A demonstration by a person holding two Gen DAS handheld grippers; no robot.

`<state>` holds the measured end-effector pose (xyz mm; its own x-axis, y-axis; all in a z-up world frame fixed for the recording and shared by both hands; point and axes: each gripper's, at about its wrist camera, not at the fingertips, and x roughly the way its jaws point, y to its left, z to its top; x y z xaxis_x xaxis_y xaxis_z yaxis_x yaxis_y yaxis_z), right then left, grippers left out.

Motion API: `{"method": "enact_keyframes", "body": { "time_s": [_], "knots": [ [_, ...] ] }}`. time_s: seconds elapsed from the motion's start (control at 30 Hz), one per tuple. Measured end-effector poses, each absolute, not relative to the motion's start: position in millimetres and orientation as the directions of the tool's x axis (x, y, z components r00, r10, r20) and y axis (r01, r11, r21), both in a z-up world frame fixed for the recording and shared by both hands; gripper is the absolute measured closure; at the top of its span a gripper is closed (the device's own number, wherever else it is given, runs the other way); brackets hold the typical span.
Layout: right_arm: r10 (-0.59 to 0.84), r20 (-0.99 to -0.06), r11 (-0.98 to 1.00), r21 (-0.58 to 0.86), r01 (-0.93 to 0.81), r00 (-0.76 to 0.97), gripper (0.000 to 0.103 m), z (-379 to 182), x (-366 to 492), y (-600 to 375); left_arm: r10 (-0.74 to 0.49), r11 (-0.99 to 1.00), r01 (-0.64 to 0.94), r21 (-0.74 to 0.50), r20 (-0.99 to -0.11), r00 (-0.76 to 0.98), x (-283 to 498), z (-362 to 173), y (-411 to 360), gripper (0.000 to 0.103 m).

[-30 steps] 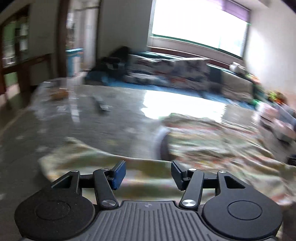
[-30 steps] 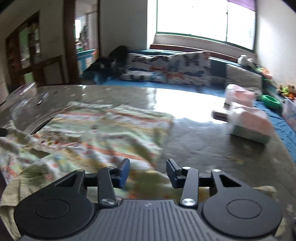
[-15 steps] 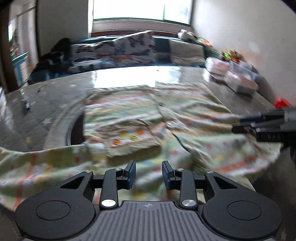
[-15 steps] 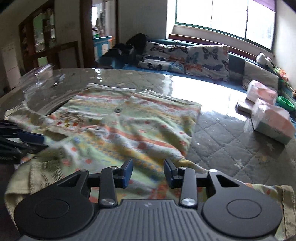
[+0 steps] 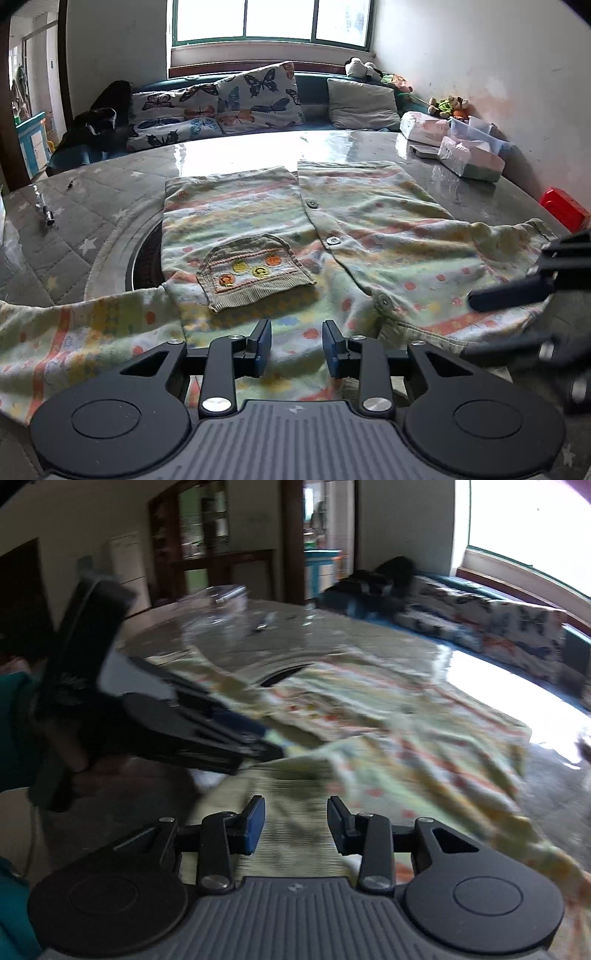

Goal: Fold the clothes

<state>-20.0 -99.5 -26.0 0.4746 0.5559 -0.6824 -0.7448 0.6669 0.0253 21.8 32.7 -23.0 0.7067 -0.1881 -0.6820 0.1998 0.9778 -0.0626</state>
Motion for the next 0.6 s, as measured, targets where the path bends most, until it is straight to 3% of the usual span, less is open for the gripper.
{"method": "enact_keyframes", "body": {
  "time_s": [0.17, 0.27, 0.33, 0.6],
  "knots": [
    [0.553, -0.713, 0.642, 0.036, -0.766, 0.431, 0.071, -43, -24, -83, -0.182, 0.982, 0.175, -0.079, -0.664, 0.725, 16, -17, 42, 0.07],
    [0.545, -0.719, 0.657, 0.048, -0.752, 0.431, 0.082, -48, -23, -84, -0.18, 0.983, 0.162, -0.089, -0.652, 0.736, 11, -10, 49, 0.069],
    [0.542, -0.716, 0.67, 0.052, -0.74, 0.44, 0.097, -47, -22, -88, -0.188, 0.981, 0.173, -0.088, -0.647, 0.739, 6, -6, 51, 0.068],
    [0.558, -0.672, 0.736, 0.129, -0.665, 0.487, 0.098, -26, -10, -122, -0.337, 0.922, 0.381, -0.069, -0.629, 0.701, -24, 3, 27, 0.063]
  ]
}}
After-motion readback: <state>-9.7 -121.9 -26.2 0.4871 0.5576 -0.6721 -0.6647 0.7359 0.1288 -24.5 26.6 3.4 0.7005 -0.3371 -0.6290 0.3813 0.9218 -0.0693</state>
